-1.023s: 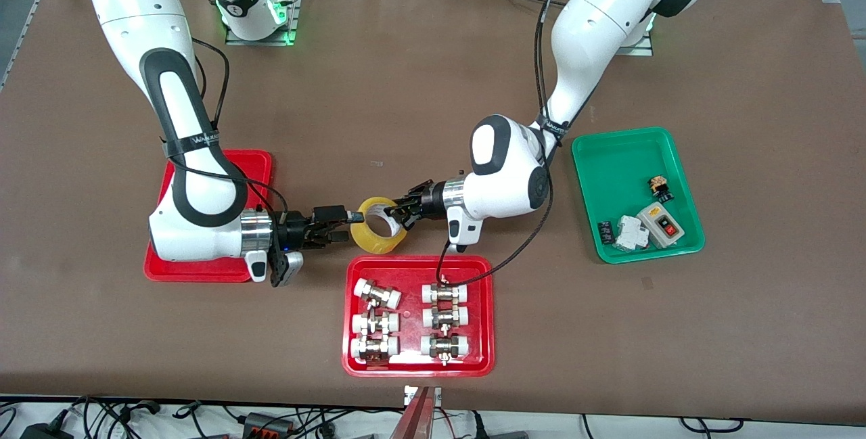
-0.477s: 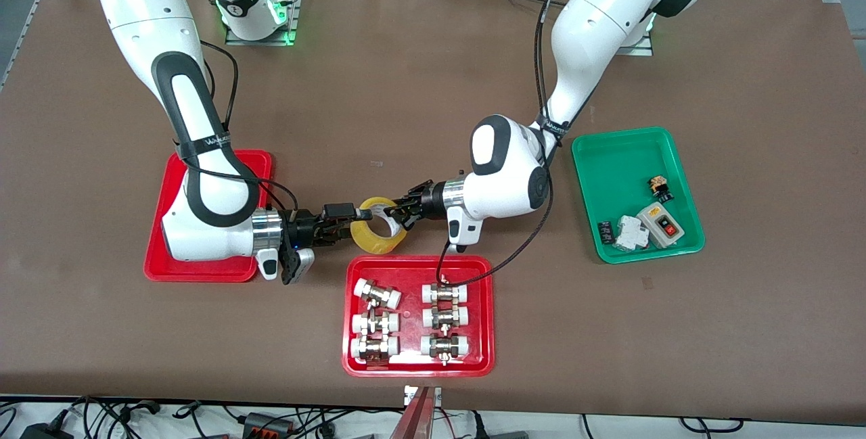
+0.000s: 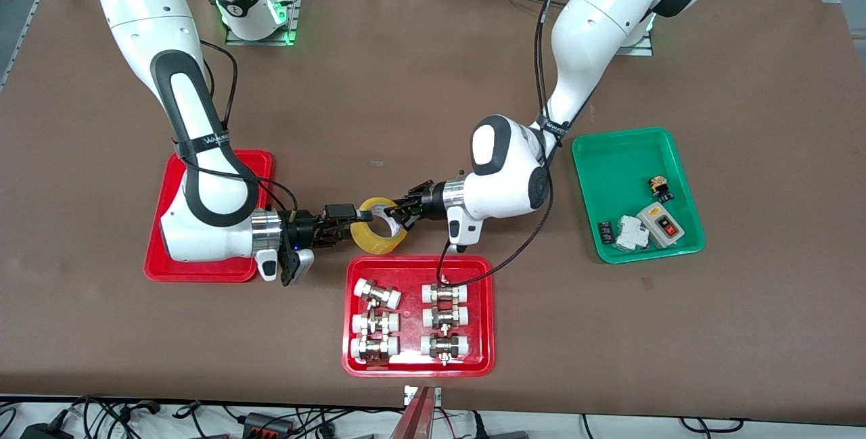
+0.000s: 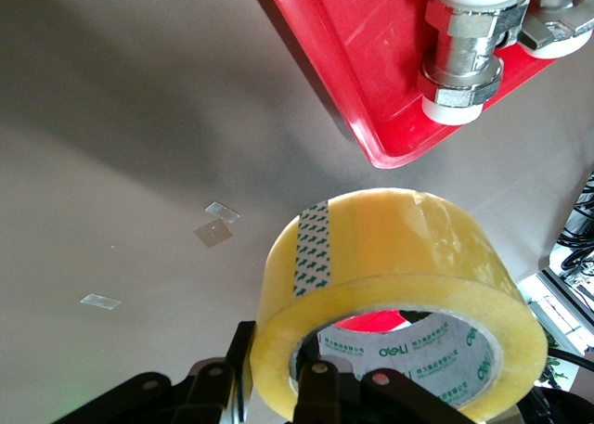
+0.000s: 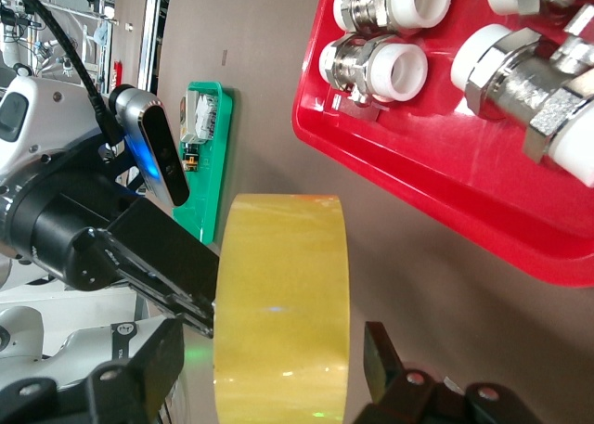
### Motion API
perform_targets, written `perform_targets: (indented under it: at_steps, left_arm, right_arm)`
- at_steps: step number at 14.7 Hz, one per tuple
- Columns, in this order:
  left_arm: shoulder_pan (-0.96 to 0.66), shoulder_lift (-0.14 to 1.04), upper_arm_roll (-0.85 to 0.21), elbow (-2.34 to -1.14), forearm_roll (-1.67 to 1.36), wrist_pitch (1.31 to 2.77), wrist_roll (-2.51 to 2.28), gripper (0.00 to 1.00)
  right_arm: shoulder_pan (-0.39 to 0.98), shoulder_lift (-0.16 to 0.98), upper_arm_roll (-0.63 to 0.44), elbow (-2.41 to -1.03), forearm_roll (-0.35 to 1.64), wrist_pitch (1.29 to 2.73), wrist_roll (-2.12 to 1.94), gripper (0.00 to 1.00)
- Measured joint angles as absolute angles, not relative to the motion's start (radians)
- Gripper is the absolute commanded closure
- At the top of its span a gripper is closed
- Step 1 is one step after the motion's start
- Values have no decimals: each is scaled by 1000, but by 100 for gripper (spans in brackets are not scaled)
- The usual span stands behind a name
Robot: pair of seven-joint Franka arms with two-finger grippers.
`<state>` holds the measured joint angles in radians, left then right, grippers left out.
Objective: Left arm passes tape to right arm into tray
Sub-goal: 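Close the right gripper on the tape roll beside the left gripper, then open the left gripper and withdraw it while the right gripper holds tape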
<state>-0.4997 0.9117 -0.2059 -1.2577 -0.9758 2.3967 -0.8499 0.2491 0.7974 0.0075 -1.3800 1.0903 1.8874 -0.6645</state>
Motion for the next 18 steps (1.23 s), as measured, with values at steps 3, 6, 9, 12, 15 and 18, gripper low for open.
perform_targets:
  at_steps: [3,6,9,12,15,18]
  left_arm:
    - [-500,912,-206,-1258,-976,2397,-850,97]
    - [-500,912,-206,-1257,-976,2397,-850,96]
    - [-500,912,-206,-1256,-976,2397,-850,96]
    - [-500,912,-206,-1256,-976,2397,-850,90]
    - [-497,912,-206,-1254,-976,2397,-847,0]
    - [-484,911,-198,-1241,-966,2398,-764,0]
  right_arm:
    - [249,797,6,-1380,1089,1887,-674,54]
    - [249,798,3,-1380,1086,1889,-674,70]
    - [249,798,3,-1380,1086,1889,-674,80]
    - [249,798,3,-1380,1086,1889,-674,82]
    - [250,798,3,-1379,1087,1891,-674,83]
    - [251,799,2,-1379,1084,1891,-674,83]
